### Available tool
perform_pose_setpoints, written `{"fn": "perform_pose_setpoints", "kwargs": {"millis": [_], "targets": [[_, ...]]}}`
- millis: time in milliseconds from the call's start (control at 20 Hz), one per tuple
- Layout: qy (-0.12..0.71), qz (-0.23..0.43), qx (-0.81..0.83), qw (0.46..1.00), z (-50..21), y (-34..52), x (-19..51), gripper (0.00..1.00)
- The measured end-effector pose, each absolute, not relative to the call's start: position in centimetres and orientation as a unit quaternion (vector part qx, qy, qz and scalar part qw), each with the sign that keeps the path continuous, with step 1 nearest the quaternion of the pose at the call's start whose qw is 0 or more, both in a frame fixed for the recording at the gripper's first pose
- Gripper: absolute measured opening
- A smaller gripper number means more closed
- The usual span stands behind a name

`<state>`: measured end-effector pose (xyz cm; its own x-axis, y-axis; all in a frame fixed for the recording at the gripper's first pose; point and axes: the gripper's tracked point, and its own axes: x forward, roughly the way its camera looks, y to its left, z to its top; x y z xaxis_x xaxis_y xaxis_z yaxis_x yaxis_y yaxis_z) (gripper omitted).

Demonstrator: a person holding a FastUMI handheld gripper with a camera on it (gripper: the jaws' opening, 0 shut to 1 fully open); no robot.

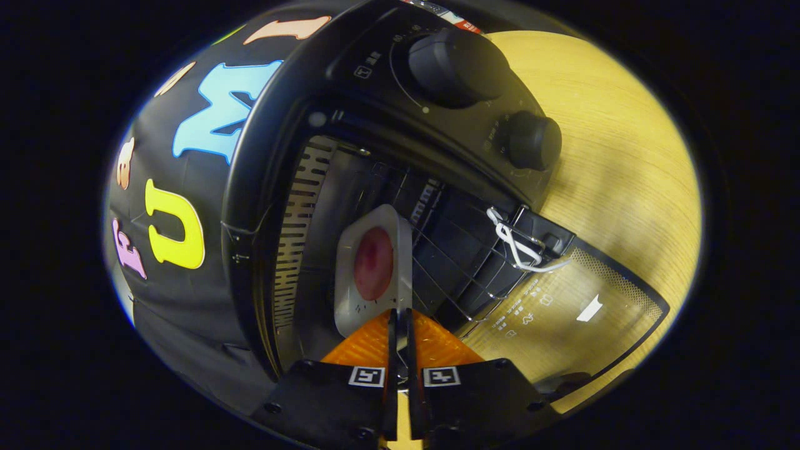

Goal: Open the toaster oven, put the food inside, and close the toaster oven door.

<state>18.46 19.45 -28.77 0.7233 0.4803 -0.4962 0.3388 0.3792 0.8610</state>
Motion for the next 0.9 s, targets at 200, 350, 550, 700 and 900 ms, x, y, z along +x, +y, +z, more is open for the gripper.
{"fn": "perform_pose_setpoints", "kwargs": {"millis": [200, 350, 550, 700, 900], "targets": [[0.359, 0.052, 0.571, 0.736, -27.4, 19.9, 17.3, 0.45], [0.360, 0.061, 0.568, 0.737, -26.3, 20.4, 15.2, 0.84], [0.374, 0.086, 0.547, 0.743, -25.2, 21.1, 12.3, 0.97], [0.388, 0.110, 0.502, 0.765, -25.4, 21.2, 10.7, 0.97], [0.440, 0.142, 0.421, 0.781, -26.9, 21.5, 6.6, 0.97]]}}
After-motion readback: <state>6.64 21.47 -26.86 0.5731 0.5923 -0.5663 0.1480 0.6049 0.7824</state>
